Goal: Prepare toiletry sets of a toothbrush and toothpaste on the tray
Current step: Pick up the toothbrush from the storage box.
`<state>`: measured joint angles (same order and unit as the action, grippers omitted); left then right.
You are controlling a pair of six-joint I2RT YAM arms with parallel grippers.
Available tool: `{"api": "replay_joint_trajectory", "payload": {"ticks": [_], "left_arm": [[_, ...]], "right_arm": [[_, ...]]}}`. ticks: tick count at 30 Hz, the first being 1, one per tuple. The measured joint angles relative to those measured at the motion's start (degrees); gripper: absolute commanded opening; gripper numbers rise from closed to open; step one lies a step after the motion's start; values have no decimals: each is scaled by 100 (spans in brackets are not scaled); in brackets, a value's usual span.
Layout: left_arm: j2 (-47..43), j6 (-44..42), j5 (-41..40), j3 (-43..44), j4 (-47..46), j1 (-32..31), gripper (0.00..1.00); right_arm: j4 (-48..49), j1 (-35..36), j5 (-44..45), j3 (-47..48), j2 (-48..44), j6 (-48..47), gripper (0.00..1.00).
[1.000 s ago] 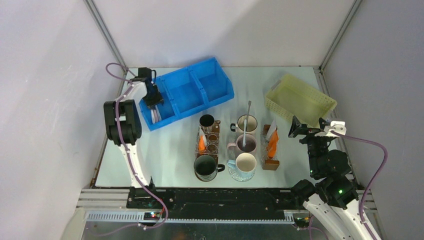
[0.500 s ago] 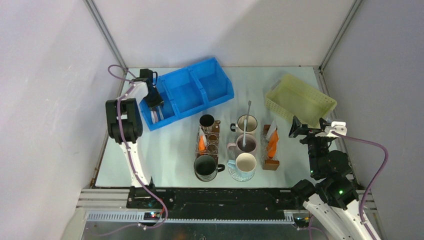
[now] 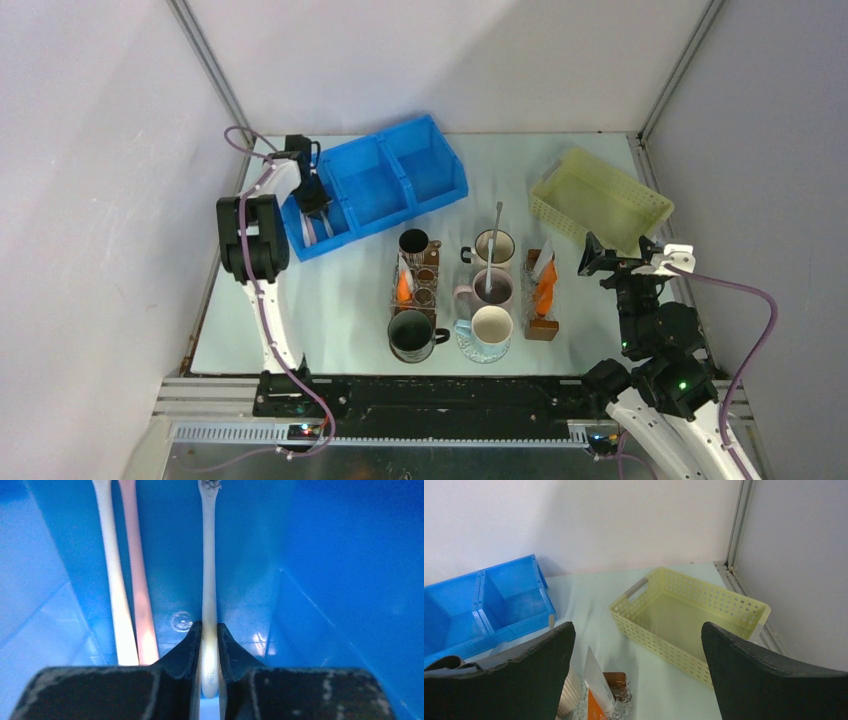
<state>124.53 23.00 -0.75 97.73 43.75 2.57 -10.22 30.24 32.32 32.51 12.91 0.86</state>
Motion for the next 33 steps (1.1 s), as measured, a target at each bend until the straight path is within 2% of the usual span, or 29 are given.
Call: {"api": "replay_joint_trajectory", "payload": {"ticks": [2,4,14,27,33], "left_arm": [[0,-4,98,0,4,2,2],[0,0,153,0,0,-4,0],[-428,101,232,-485,-422,-9,0],[-2199,166,-63,-1904,-1696,-22,0],[-3353,155,-168,-2671,-2406,-151,0]], "right_arm": [[0,0,0,0,-11,0,99],[0,0,-2,0,-20,0,99],[-2,0,-2,0,-68,0,99],[-2,0,-61,0,-157,4,99],[-2,0,-138,0,-175,7,99]]}}
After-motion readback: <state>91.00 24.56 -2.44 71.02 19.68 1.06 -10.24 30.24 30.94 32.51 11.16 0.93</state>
